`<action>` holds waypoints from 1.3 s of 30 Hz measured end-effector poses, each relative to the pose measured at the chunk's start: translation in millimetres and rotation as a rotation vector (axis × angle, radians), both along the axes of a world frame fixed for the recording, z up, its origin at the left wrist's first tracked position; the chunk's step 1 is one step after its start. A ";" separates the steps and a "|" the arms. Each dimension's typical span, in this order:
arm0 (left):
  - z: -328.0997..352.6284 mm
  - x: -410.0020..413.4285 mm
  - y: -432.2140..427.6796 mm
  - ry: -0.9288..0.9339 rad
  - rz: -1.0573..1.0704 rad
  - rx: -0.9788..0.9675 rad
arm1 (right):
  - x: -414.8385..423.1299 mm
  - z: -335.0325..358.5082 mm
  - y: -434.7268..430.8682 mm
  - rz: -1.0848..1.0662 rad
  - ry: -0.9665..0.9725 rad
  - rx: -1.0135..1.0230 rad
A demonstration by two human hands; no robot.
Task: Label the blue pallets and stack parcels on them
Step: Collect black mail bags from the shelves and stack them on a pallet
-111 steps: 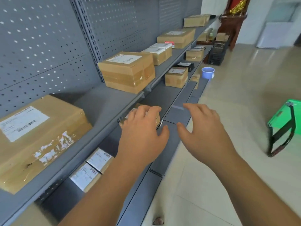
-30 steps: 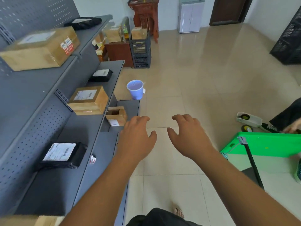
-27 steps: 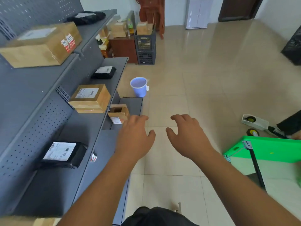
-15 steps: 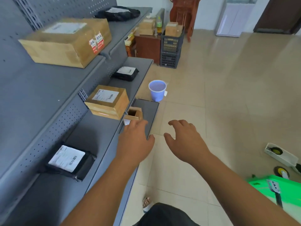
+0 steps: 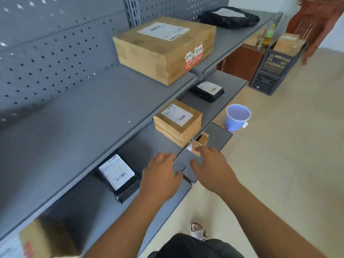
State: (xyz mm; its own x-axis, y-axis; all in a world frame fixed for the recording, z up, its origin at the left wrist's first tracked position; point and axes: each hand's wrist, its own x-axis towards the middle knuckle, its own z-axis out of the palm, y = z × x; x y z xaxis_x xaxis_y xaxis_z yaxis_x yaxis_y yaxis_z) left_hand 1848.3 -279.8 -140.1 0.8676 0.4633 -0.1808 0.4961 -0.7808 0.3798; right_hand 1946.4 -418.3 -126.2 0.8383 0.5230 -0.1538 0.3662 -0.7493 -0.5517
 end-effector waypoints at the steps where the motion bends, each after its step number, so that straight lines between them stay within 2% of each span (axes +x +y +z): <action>1: -2.8 -1.7 7.1 0.015 0.050 0.001 | 5.7 -3.2 12.7 0.045 0.012 0.011; 9: -19.2 -22.4 31.7 0.091 0.439 -0.057 | 29.3 -28.5 83.4 0.429 0.110 0.064; 17: -40.5 -65.9 43.6 0.113 0.750 -0.109 | 6.2 -60.2 133.0 0.681 0.166 -0.025; 22: -67.6 -88.4 58.9 0.099 0.857 -0.137 | -14.5 -89.9 165.7 0.728 0.210 -0.066; 29: -118.4 -107.6 84.8 -0.042 0.987 -0.167 | -29.0 -136.8 199.8 0.754 0.152 -0.096; 39: -181.9 -102.0 132.3 -0.226 1.141 -0.329 | -38.8 -187.1 235.1 0.687 0.222 0.017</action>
State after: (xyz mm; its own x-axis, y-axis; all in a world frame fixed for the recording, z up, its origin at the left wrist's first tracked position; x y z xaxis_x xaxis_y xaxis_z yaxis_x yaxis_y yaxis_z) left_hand 1746.3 -147.6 -321.9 0.0171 0.9434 -0.3312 0.7336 0.2132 0.6453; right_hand 1907.6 -183.2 -313.3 0.2688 0.9246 -0.2698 0.6293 -0.3807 -0.6775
